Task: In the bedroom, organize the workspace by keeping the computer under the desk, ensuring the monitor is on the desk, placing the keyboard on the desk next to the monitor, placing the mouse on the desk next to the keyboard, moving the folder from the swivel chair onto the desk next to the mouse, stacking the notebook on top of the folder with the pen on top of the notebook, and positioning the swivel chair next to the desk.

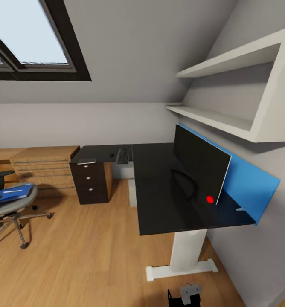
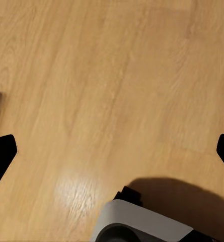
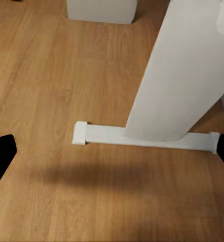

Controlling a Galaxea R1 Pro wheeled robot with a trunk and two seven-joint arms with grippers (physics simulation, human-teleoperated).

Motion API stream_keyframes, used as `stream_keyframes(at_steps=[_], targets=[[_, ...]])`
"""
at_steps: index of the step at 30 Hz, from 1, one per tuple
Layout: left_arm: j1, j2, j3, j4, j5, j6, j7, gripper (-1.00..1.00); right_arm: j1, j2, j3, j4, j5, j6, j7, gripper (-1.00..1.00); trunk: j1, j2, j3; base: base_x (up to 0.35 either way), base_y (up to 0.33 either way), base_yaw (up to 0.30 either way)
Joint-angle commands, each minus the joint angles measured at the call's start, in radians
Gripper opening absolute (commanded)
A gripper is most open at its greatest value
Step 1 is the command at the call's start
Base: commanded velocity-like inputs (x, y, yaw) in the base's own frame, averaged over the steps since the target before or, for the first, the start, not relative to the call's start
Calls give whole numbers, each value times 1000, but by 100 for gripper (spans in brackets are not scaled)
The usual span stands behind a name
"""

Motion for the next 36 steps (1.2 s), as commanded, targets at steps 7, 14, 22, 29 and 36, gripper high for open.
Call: stream_keyframes(at_steps=[7, 14, 22, 29, 36], targets=[[-1, 0, -9, 1, 10, -5, 6, 100, -1, 0, 9, 1, -10, -4, -2, 100, 0, -1, -1, 148, 328, -63], [-1, -1, -10, 1, 10, -5, 6, 100, -1, 1, 9, 2, -10, -4, -2, 100, 0, -1, -1, 149, 327, -152], [-1, 0, -9, 1, 11, -8, 6, 100, -1, 9, 9, 11, -10, -4, -1, 100, 0, -1, -1, 149, 327, -232], [-1, 1, -7, 1, 12, -9, 7, 100, -1, 14, 9, 13, -10, -4, -1, 100, 0, -1, -1, 149, 327, -70], [-1, 1, -7, 1, 13, -10, 7, 100, -1, 20, 9, 14, -10, -2, -1, 100, 0, -1, -1, 149, 326, -6]])
